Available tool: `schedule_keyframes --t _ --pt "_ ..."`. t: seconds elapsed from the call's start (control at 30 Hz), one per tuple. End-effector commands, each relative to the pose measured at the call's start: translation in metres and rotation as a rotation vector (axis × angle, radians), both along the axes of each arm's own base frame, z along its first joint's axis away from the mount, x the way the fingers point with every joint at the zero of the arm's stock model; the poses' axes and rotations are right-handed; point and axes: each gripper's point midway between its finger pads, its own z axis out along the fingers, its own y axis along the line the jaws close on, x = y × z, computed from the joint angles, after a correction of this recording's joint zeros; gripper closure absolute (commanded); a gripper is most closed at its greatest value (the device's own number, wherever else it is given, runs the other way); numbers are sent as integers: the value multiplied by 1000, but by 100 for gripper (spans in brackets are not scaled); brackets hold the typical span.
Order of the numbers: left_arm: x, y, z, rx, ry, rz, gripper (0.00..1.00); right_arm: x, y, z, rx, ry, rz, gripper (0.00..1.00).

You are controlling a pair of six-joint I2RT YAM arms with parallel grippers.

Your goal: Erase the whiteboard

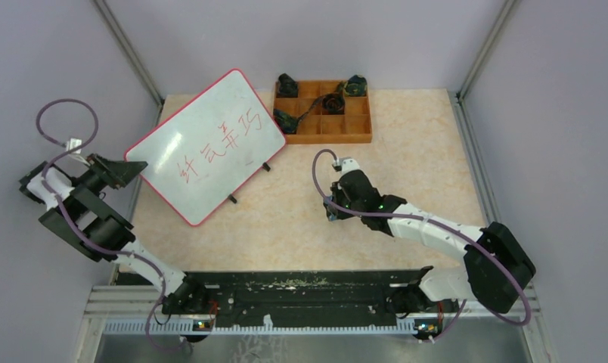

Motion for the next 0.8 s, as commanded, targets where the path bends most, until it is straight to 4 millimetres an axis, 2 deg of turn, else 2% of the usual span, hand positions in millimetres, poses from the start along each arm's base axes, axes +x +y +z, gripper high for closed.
schedule_keyframes --t 0.0,0.37,0.57,0.77 --pt "28 24 -40 64 -39 -29 28 11 14 33 108 -89 8 100" --pt "33 34 -40 78 -15 -34 34 10 19 31 121 -80 25 100" --pt "34 33 -37 75 -24 -33 43 12 22 29 121 -74 27 100" --pt "34 27 -26 106 -55 -43 49 17 21 30 107 -81 14 100"
